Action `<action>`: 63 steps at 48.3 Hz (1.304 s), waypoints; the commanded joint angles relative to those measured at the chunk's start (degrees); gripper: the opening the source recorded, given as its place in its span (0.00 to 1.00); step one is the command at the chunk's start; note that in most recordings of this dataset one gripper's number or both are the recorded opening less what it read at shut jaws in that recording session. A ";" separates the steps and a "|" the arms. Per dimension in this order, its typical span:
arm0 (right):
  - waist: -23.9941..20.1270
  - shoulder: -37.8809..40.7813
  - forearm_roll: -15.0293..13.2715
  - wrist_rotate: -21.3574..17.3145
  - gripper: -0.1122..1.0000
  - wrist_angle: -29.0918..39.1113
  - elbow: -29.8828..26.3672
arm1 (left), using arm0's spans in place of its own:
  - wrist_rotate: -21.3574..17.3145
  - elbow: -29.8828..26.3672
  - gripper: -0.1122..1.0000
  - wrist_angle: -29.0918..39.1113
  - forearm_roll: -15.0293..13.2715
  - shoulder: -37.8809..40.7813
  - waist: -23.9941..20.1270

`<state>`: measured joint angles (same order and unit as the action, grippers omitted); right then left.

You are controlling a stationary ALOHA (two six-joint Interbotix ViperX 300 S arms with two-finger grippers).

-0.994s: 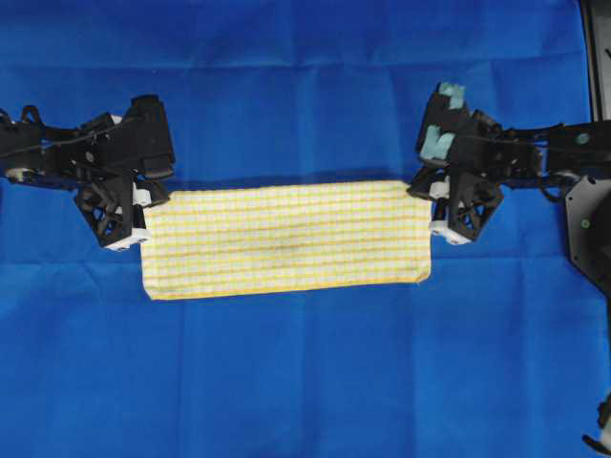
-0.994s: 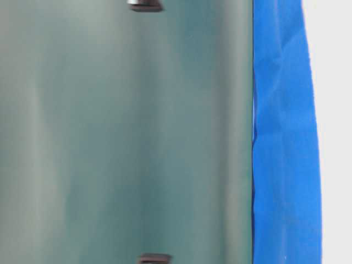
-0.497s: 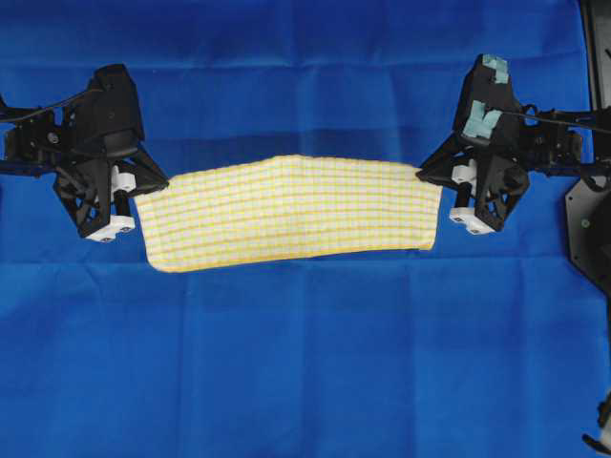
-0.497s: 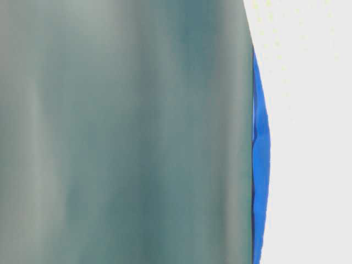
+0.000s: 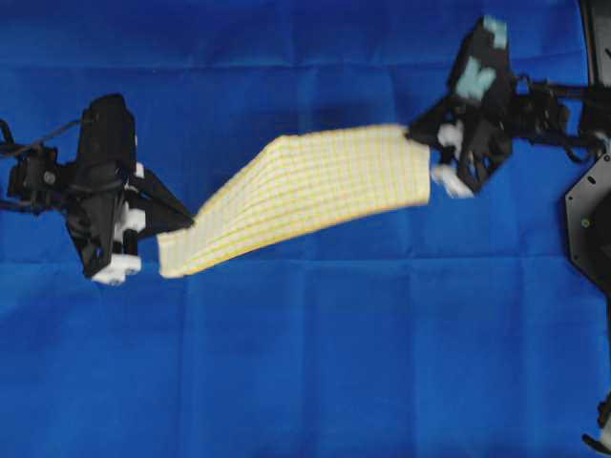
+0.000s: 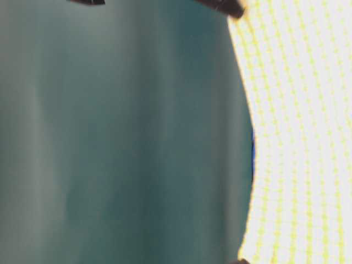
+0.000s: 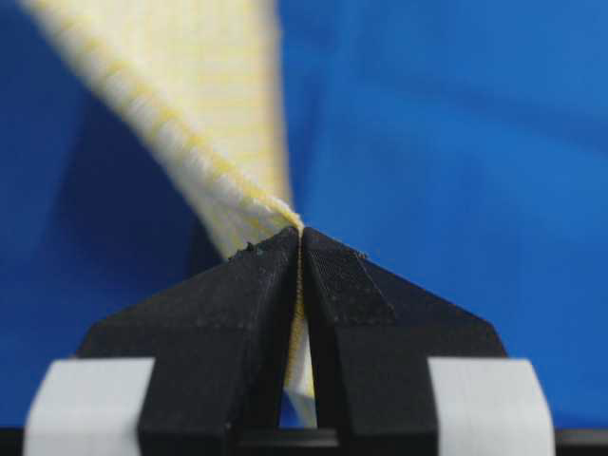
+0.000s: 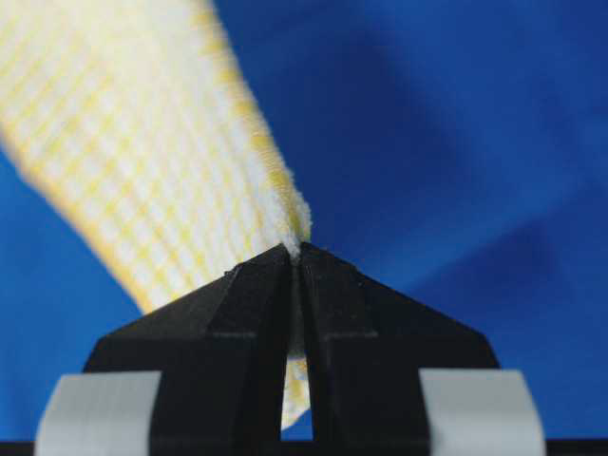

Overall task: Fold the yellow towel.
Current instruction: 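Lift the strip and swing it to a vertical orientation, then lay the strip down vertically on the table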

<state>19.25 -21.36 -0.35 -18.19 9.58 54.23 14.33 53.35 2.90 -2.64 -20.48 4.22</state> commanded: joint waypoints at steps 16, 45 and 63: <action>8.35 7.56 -2.02 0.53 0.12 -2.72 -8.96 | 0.53 -8.26 0.11 -5.36 -0.26 6.86 4.22; 13.45 13.01 -4.48 0.62 0.12 -5.45 -16.17 | -0.35 -28.74 0.11 -5.89 -0.09 24.43 6.50; 14.85 14.33 -5.45 0.79 0.12 -5.54 -18.54 | -0.97 -38.50 0.11 -5.71 0.18 30.85 8.00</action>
<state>31.82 -6.50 -5.45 -17.49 4.66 37.62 13.89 18.19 -2.55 -2.64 10.55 9.58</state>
